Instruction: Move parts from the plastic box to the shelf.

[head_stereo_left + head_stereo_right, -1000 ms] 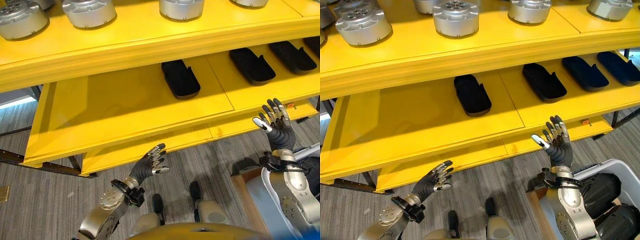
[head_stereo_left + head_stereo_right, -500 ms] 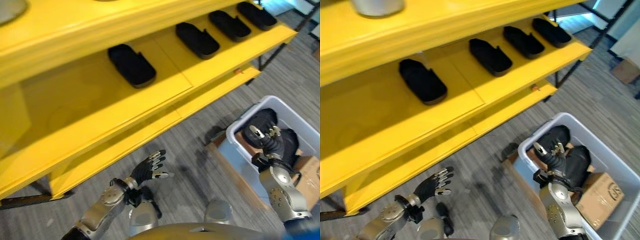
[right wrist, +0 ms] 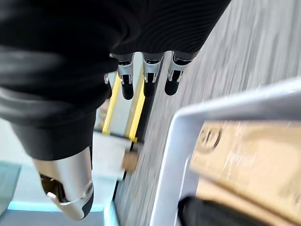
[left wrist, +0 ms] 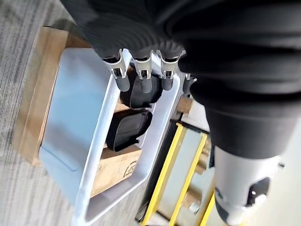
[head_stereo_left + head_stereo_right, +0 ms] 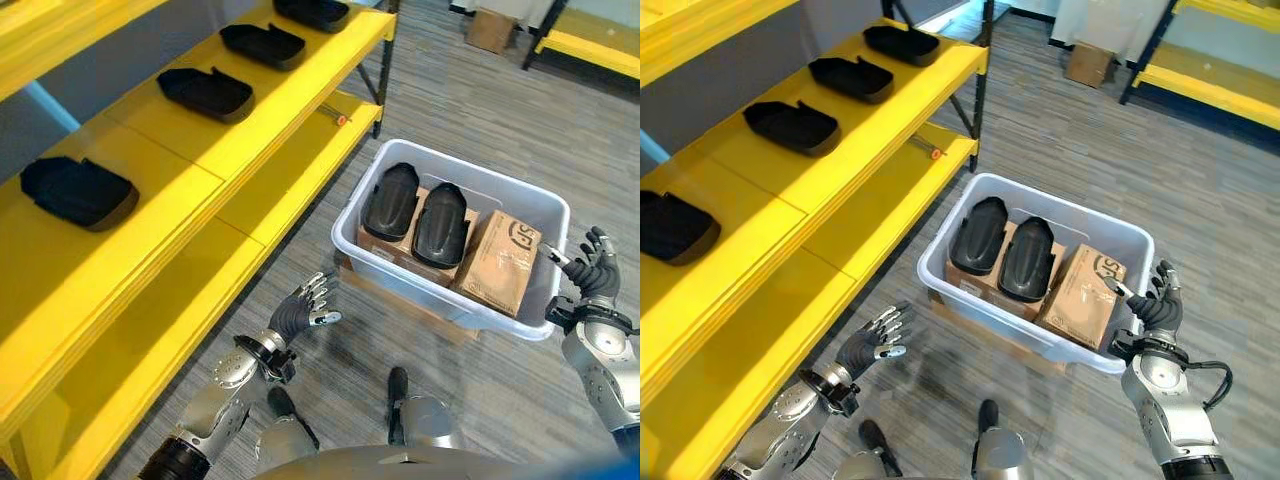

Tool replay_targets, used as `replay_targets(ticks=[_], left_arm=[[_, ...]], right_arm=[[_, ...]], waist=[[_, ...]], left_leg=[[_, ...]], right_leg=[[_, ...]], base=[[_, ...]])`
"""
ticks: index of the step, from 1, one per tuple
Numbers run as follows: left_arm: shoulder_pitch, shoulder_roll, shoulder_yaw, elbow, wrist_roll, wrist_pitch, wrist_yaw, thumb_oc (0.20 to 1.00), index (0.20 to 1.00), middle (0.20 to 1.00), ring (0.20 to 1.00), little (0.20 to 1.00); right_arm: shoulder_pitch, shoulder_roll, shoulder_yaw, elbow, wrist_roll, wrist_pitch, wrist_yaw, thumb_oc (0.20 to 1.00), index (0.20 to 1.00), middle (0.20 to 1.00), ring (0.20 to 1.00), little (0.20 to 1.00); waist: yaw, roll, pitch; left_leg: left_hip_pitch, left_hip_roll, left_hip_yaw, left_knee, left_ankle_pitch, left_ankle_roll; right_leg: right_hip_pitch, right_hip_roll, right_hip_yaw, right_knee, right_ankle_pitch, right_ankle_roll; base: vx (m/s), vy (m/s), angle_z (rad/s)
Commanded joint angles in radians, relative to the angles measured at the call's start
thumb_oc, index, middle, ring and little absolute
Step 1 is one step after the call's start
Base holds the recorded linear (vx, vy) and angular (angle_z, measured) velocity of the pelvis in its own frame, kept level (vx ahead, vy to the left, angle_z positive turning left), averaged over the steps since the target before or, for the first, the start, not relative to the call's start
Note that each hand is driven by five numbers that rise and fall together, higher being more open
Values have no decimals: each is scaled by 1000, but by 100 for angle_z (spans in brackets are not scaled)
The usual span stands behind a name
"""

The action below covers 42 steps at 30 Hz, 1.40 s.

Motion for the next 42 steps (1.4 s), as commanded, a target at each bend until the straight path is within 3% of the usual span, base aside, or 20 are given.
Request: replay_targets(ticks=[1, 6, 9, 16, 17, 21, 24, 26, 28, 30, 31, 32, 33, 37, 39, 41, 42], left_arm=[[34, 9, 14, -93, -13, -44, 30, 1000, 1000, 1000, 1000, 1000], [10, 1, 19, -78, 6, -69, 38, 1000, 1000, 1000, 1000, 1000], [-36, 2, 21, -88, 48, -121, 51, 1000, 1000, 1000, 1000, 1000], [-119, -26, 30, -105, 46, -108, 81, 1000, 1000, 1000, 1000, 1000], [-126, -26, 33, -104, 60, -110, 86, 1000, 1000, 1000, 1000, 1000], [-138, -32, 70, -113, 75, -153, 172, 1000, 1000, 1000, 1000, 1000], [-168, -28, 91, -114, 76, -162, 201, 1000, 1000, 1000, 1000, 1000], [-175, -27, 105, -108, 51, -168, 207, 1000, 1000, 1000, 1000, 1000], [-175, -30, 121, -99, 32, -164, 202, 1000, 1000, 1000, 1000, 1000], [-173, -31, 135, -97, 48, -148, 204, 1000, 1000, 1000, 1000, 1000], [-163, -34, 142, -97, 56, -145, 207, 1000, 1000, 1000, 1000, 1000], [-150, -38, 148, -102, 63, -139, 213, 1000, 1000, 1000, 1000, 1000], [-131, -38, 153, -113, 63, -134, 209, 1000, 1000, 1000, 1000, 1000], [-132, -52, 142, -94, 46, -127, 198, 1000, 1000, 1000, 1000, 1000], [-137, -48, 141, -65, 18, -128, 179, 1000, 1000, 1000, 1000, 1000], [-144, -47, 126, -54, 19, -124, 160, 1000, 1000, 1000, 1000, 1000], [-148, -42, 118, -59, -6, -108, 162, 1000, 1000, 1000, 1000, 1000]], right_arm=[[-57, 6, -30, -14, -75, -36, -30, 1000, 1000, 1000, 1000, 1000], [-50, 37, -17, -17, -108, -17, -28, 1000, 1000, 1000, 1000, 1000], [-48, 63, 9, -25, -111, -17, -5, 1000, 1000, 1000, 1000, 1000], [-30, 94, 61, -54, -129, -40, 94, 1000, 1000, 1000, 1000, 1000], [-33, 95, 69, -56, -145, -39, 105, 1000, 1000, 1000, 1000, 1000], [-71, 96, 135, -53, -185, -35, 201, 1000, 1000, 1000, 1000, 1000], [-91, 94, 165, -43, -189, -32, 222, 1000, 1000, 1000, 1000, 1000], [-83, 93, 169, -49, -203, -17, 251, 1000, 1000, 1000, 1000, 1000], [-65, 95, 174, -66, -218, -9, 253, 1000, 1000, 1000, 1000, 1000], [-51, 100, 181, -72, -220, 1, 258, 1000, 1000, 1000, 1000, 1000], [-47, 106, 192, -62, -216, 2, 266, 1000, 1000, 1000, 1000, 1000], [-50, 110, 200, -51, -205, 2, 279, 1000, 1000, 1000, 1000, 1000], [-63, 109, 223, -39, -217, -7, 282, 1000, 1000, 1000, 1000, 1000], [-53, 90, 226, -52, -207, -1, 259, 1000, 1000, 1000, 1000, 1000], [-55, 77, 219, -51, -197, 4, 247, 1000, 1000, 1000, 1000, 1000], [-47, 71, 205, -61, -193, 1, 243, 1000, 1000, 1000, 1000, 1000], [-44, 69, 199, -59, -207, -6, 230, 1000, 1000, 1000, 1000, 1000]], waist=[[16, -37, -8], [-25, -15, -22], [-57, 0, -29], [-100, 27, -26], [-103, 30, -20], [-91, 33, 17], [-94, 42, 26], [-102, 39, 23], [-101, 31, 23], [-92, 20, 26], [-75, 14, 35], [-60, 11, 41], [-30, 12, 48], [-30, 25, 59], [-40, 33, 59], [-55, 36, 64], [-62, 42, 72]], left_leg=[[-81, 22, -50, 6, 23, 7], [-33, 18, -25, -1, 1, 2], [-8, 13, -15, -18, -3, -1], [7, 4, 3, 1, -18, 4], [6, 5, 9, 10, -20, 4], [27, 24, 122, 69, -7, -5], [25, 43, 143, 82, 9, -8], [38, 55, 134, 119, -1, -19], [17, 73, 125, 200, 41, -31], [-34, 72, 84, 292, 68, -17], [-65, 35, 6, 307, 66, -9], [-79, 13, -46, 278, 65, -1], [-111, 27, -108, 127, 119, -15], [-160, 84, -134, 49, 208, -42], [-145, 77, -106, 33, 138, -36], [-128, 73, -59, 51, 113, -39], [-104, 53, -32, 47, 59, -25]], right_leg=[[74, -16, 29, 46, -113, 18], [51, -19, 51, 51, -105, 17], [35, -15, 80, 40, -91, 18], [7, 5, 102, 70, -102, 0], [0, 8, 96, 81, -105, -4], [-16, -4, -33, 112, -122, -28], [-50, -18, -43, 149, -134, -34], [-53, -25, -44, 196, -179, -42], [-48, -20, -51, 204, -187, -61], [-46, -8, -40, 193, -166, -82], [-37, 0, -5, 186, -159, -78], [-33, 6, 24, 185, -156, -68], [-25, 11, 66, 173, -161, -49], [-4, -2, 77, 181, -187, -46], [-14, -29, 78, 196, -197, -32], [-30, -44, 59, 196, -182, -21], [-38, -59, 53, 202, -176, -9]], base=[[71, -50, -56], [53, -45, -31], [43, -110, -19], [58, -26, -31], [32, 41, -20], [55, 16, -102], [46, -94, -147], [138, -103, -20], [88, -147, -12], [86, -154, -6], [107, -19, 1], [216, 251, -54], [158, 280, -93], [140, 339, -64], [101, 439, -17], [62, 341, -58], [89, 331, -38]])
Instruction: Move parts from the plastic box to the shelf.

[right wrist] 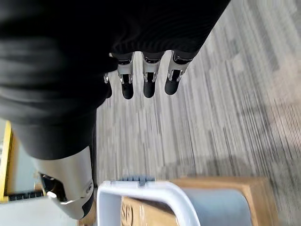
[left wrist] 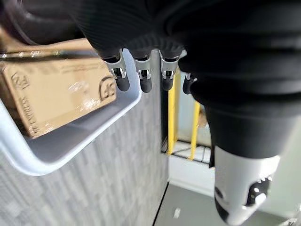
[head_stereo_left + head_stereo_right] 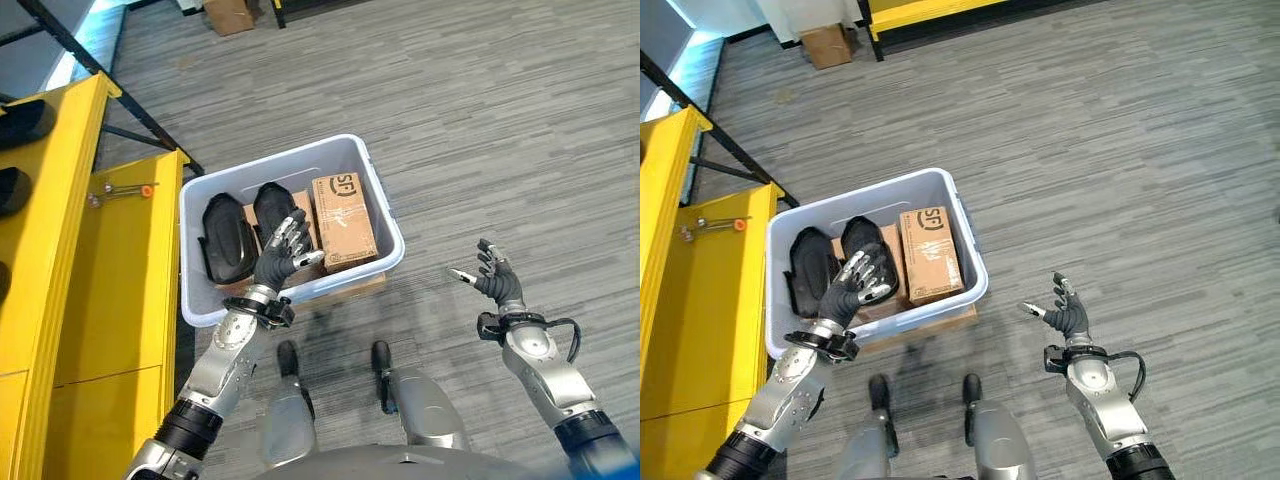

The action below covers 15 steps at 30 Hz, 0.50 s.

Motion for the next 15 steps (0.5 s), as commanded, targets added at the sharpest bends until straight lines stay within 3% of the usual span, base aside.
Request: replay_targets(ticks=[1, 3, 10, 13, 14, 15], left_arm=[[23, 26, 27, -107, -26, -20, -10, 1000, 1000, 1000, 1000, 1000], [20, 35, 19, -107, -33, 16, -19, 1000, 1000, 1000, 1000, 1000], [66, 56, -4, -159, -20, 13, 54, 1000, 1000, 1000, 1000, 1000], [99, 66, -1, -180, 2, 11, 86, 1000, 1000, 1000, 1000, 1000], [105, 68, 3, -175, 6, 5, 76, 1000, 1000, 1000, 1000, 1000], [100, 75, 11, -167, 12, -3, 51, 1000, 1000, 1000, 1000, 1000]], right_arm=[[-8, -16, -24, -69, 1, -34, -32, 1000, 1000, 1000, 1000, 1000], [2, -2, -35, -81, 13, -36, -41, 1000, 1000, 1000, 1000, 1000], [5, 37, -21, -106, 3, -18, -34, 1000, 1000, 1000, 1000, 1000], [-13, 36, -14, -105, -23, -37, -24, 1000, 1000, 1000, 1000, 1000], [-15, 33, -13, -107, -25, -46, -29, 1000, 1000, 1000, 1000, 1000], [-12, 24, -19, -129, -40, -69, -44, 1000, 1000, 1000, 1000, 1000]], waist=[[-13, 10, -16], [-10, 3, -18], [22, -20, -6], [58, -21, 7], [61, -21, 10], [57, -20, 12]], left_leg=[[82, -48, 54, 6, -23, 12], [96, -82, 61, 8, -56, 24], [101, -139, 68, -9, -100, 55], [83, -135, 47, -26, -83, 57], [84, -127, 61, -29, -77, 55], [87, -109, 134, -22, -81, 44]], right_leg=[[69, -133, 60, -34, -25, 115], [72, -148, 52, -82, 17, 138], [79, -175, 37, -200, 96, 180], [84, -175, 7, -200, 87, 178], [87, -179, -10, -197, 85, 178], [105, -191, -68, -193, 65, 182]], base=[[100, 290, 0], [53, 159, 18], [14, 69, 26], [5, -45, 23], [41, -109, 32], [-58, -99, 46]])
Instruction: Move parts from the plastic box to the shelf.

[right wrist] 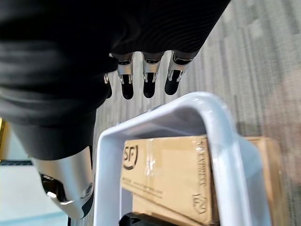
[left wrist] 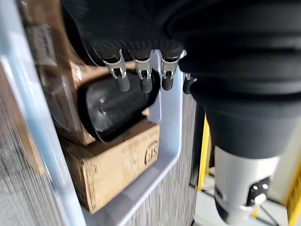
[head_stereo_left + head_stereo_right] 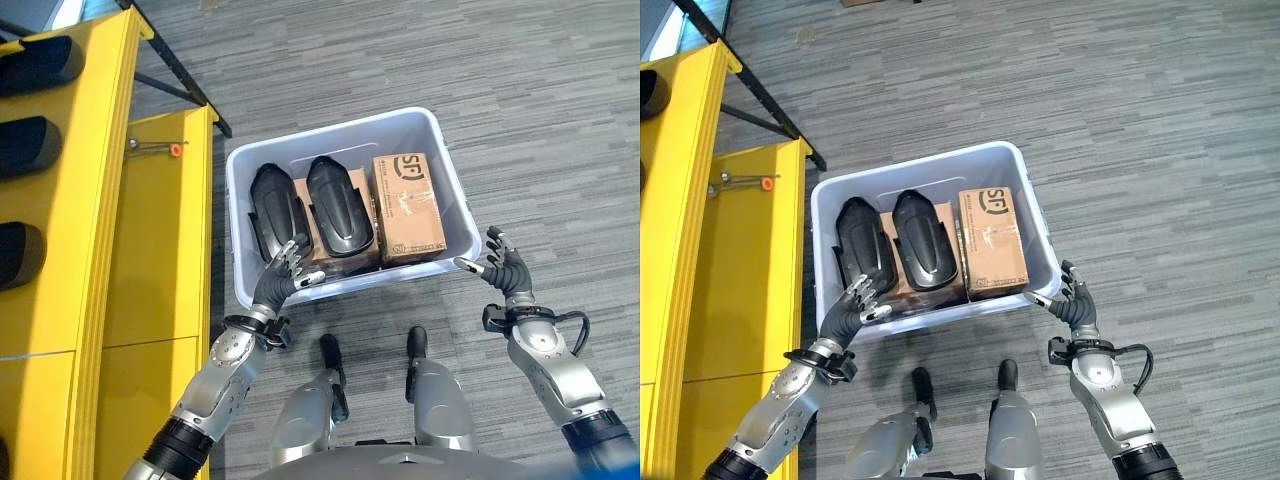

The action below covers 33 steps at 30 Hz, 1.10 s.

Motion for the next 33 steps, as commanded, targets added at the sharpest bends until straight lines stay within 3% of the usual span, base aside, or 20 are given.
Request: replay_targets(ticks=[1, 3, 4, 5, 7, 8, 12, 15, 21, 26, 29, 33], left_arm=[[-71, 38, 30, -57, 13, -62, -71, 1000, 1000, 1000, 1000, 1000], [-97, 35, 16, -50, 19, -56, -71, 1000, 1000, 1000, 1000, 1000], [-100, 31, 12, -63, 17, -52, -61, 1000, 1000, 1000, 1000, 1000], [-90, 31, 12, -80, 20, -46, -47, 1000, 1000, 1000, 1000, 1000], [-59, 33, 14, -121, 7, -40, 31, 1000, 1000, 1000, 1000, 1000], [-64, 44, 15, -124, 3, -47, 40, 1000, 1000, 1000, 1000, 1000], [-126, 81, -15, -90, -25, -110, 25, 1000, 1000, 1000, 1000, 1000], [-164, 93, -29, -108, -8, -144, 21, 1000, 1000, 1000, 1000, 1000], [-209, 85, -64, -123, 5, -116, 16, 1000, 1000, 1000, 1000, 1000], [-206, 96, -60, -140, 4, -119, 3, 1000, 1000, 1000, 1000, 1000], [-198, 91, -62, -157, 14, -114, -6, 1000, 1000, 1000, 1000, 1000], [-195, 76, -83, -170, 31, -116, 3, 1000, 1000, 1000, 1000, 1000]], right_arm=[[-1, -20, -17, -95, -88, -126, -42, 1000, 1000, 1000, 1000, 1000], [-37, -25, -11, -81, -79, -154, -20, 1000, 1000, 1000, 1000, 1000], [-65, -25, 1, -78, -107, -187, -6, 1000, 1000, 1000, 1000, 1000], [-95, -24, 15, -70, -105, -193, 27, 1000, 1000, 1000, 1000, 1000], [-258, -44, 89, -39, -96, -196, 98, 1000, 1000, 1000, 1000, 1000], [-355, -53, 119, -23, -75, -184, 92, 1000, 1000, 1000, 1000, 1000], [-539, -77, 132, -10, -61, -147, 114, 1000, 1000, 1000, 1000, 1000], [-646, -77, 143, 4, -62, -106, 65, 1000, 1000, 1000, 1000, 1000], [-706, -42, 136, 39, -84, -58, -49, 1000, 1000, 1000, 1000, 1000], [-725, -29, 107, 61, -107, -54, -108, 1000, 1000, 1000, 1000, 1000], [-741, -27, 75, 80, -188, -36, -226, 1000, 1000, 1000, 1000, 1000], [-762, -31, 37, 94, -275, -53, -300, 1000, 1000, 1000, 1000, 1000]], waist=[[-43, -15, -26], [-42, -13, -3], [-31, -16, 12], [-12, -22, 18], [59, -41, 23], [78, -38, 31], [86, -16, 75], [110, -1, 114], [112, 19, 114], [127, 34, 114], [132, 43, 114], [127, 52, 114]], left_leg=[[-47, 126, 177, 123, -60, -49], [-73, 121, 159, 194, -93, -37], [-76, 120, 105, 242, -123, -34], [-84, 117, 43, 258, -123, -26], [-86, 94, -206, 260, -139, -40], [-102, 88, -237, 244, -135, -37], [-172, 92, -203, 212, -98, -46], [-242, 75, -201, 234, -93, -43], [-342, 19, -251, 263, -95, -20], [-396, -8, -278, 266, -80, -12], [-418, -10, -284, 263, -71, -11], [-433, -10, -280, 251, -65, -13]], right_leg=[[35, -86, -56, 22, -50, 53], [24, -103, -52, 65, -65, 49], [23, -105, -20, 76, -65, 49], [14, -101, 18, 65, -41, 43], [-10, -72, 150, 40, -13, 52], [-42, -62, 175, 48, -12, 54], [-127, -73, 144, 68, -6, 60], [-185, -90, 119, 88, 1, 63], [-261, -76, 198, 117, -8, 56], [-296, -60, 198, 145, -30, 38], [-323, -48, 194, 170, -43, 28], [-352, -38, 192, 180, -49, 18]], base=[[-60, -56, 63], [-6, 66, 157], [79, 103, 103], [169, 143, -33], [90, 209, -148], [-106, 202, -219], [-203, 128, -66], [-193, 58, 81], [-75, -30, 31], [-39, -49, 17], [-25, -51, 7], [-23, -6, 1]])
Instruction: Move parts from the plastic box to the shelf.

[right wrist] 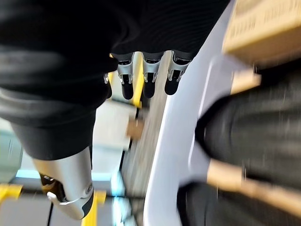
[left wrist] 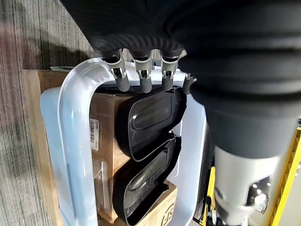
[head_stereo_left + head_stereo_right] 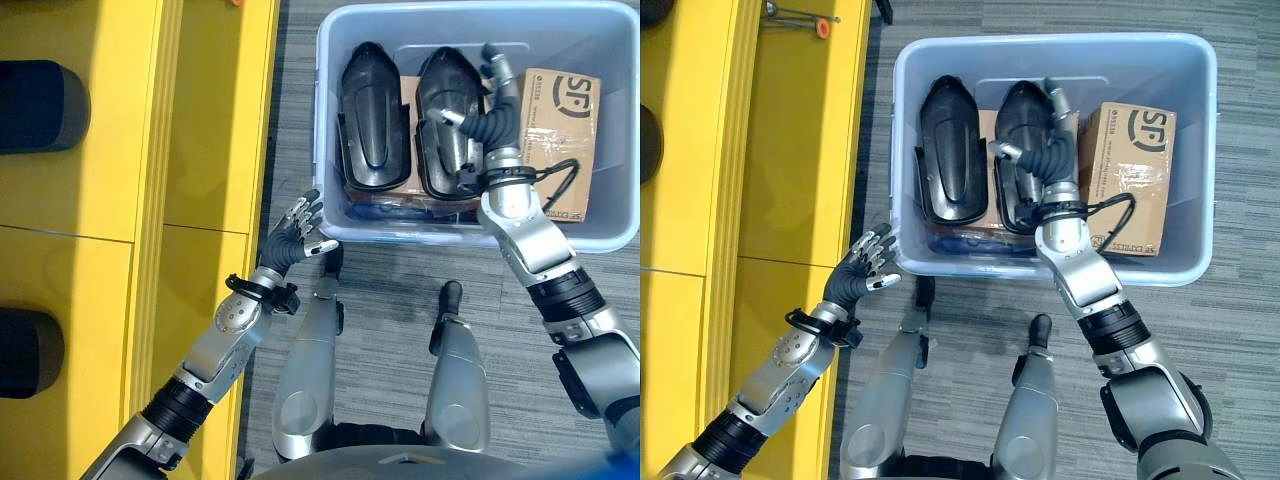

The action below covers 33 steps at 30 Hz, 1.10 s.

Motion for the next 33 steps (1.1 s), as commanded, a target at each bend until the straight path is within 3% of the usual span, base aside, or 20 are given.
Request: replay_targets(ticks=[1, 9, 13, 24, 33], left_arm=[[19, -11, -12, -119, 35, -56, -10, 1000, 1000, 1000, 1000, 1000], [17, -39, -39, -117, 30, -82, 23, 1000, 1000, 1000, 1000, 1000], [9, -50, -45, -106, 23, -88, 26, 1000, 1000, 1000, 1000, 1000], [-2, -58, -51, -94, 21, -81, 25, 1000, 1000, 1000, 1000, 1000], [12, -65, -58, -96, 19, -93, 18, 1000, 1000, 1000, 1000, 1000]], right_arm=[[-67, -23, -44, -34, -119, -45, -86, 1000, 1000, 1000, 1000, 1000], [-69, -30, -41, -45, -102, 6, -111, 1000, 1000, 1000, 1000, 1000], [-73, -38, -34, -32, -63, 59, -61, 1000, 1000, 1000, 1000, 1000], [-129, -54, -8, 16, -57, 114, 30, 1000, 1000, 1000, 1000, 1000], [-169, -55, 49, -59, -215, 4, 55, 1000, 1000, 1000, 1000, 1000]], waist=[[-16, 22, -43], [-44, 47, -43], [-56, 63, -43], [-60, 85, -43], [-56, 106, -43]], left_leg=[[-18, 5, 8, 83, -146, 24], [-50, 11, 34, 83, -139, 16], [-62, 17, 46, 81, -135, 11], [-110, 20, 59, 90, -130, 6], [-149, 12, 66, 95, -130, 6]], right_leg=[[-81, 87, 64, -44, 64, -104], [-161, 96, 96, 4, 50, -115], [-199, 101, 110, 28, 43, -121], [-282, 106, 120, 70, 38, -127], [-340, 105, 126, 96, 30, -130]], base=[[-44, 36, -6], [-21, 44, -10], [-3, 31, -7], [-1, -1, -1], [-5, 9, 0]])
